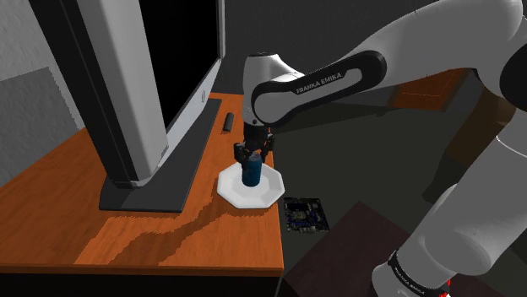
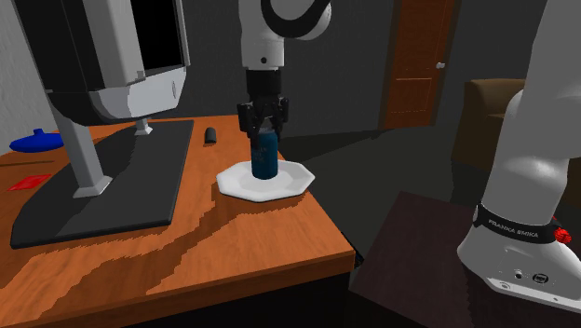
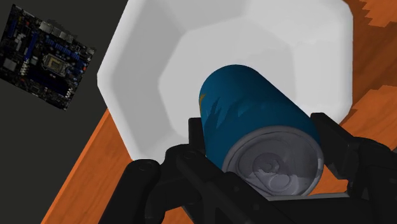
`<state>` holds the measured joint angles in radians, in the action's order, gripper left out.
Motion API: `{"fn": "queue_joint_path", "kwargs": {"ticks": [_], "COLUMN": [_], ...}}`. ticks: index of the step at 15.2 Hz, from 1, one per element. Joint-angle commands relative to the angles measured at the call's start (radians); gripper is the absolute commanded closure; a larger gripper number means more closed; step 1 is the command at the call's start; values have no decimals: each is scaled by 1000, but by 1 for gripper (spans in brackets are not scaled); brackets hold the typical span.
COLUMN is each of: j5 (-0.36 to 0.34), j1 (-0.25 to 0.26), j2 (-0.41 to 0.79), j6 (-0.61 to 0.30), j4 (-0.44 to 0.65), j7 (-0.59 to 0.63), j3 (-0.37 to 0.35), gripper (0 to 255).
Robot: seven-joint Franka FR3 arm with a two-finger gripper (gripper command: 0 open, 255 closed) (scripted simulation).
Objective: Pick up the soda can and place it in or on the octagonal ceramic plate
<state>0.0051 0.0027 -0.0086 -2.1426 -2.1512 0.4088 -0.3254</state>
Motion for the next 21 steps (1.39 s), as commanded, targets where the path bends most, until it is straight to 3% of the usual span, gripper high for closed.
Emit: {"fn": "queue_joint_path", "kwargs": {"ticks": [1,4,5,10,14,21], "j5": [0,0,0,0,16,16], "j1": [0,0,0,0,-2,-2], "j2": [0,0,0,0,-48,-48], "j6": [-1,-1,-1,-1,124,124], "j4": [0,0,0,0,79,79], "j7": [0,0,0,0,-12,-12], "j3": [0,0,0,0,3,3], "gripper": [255,255,0,0,0,0]}}
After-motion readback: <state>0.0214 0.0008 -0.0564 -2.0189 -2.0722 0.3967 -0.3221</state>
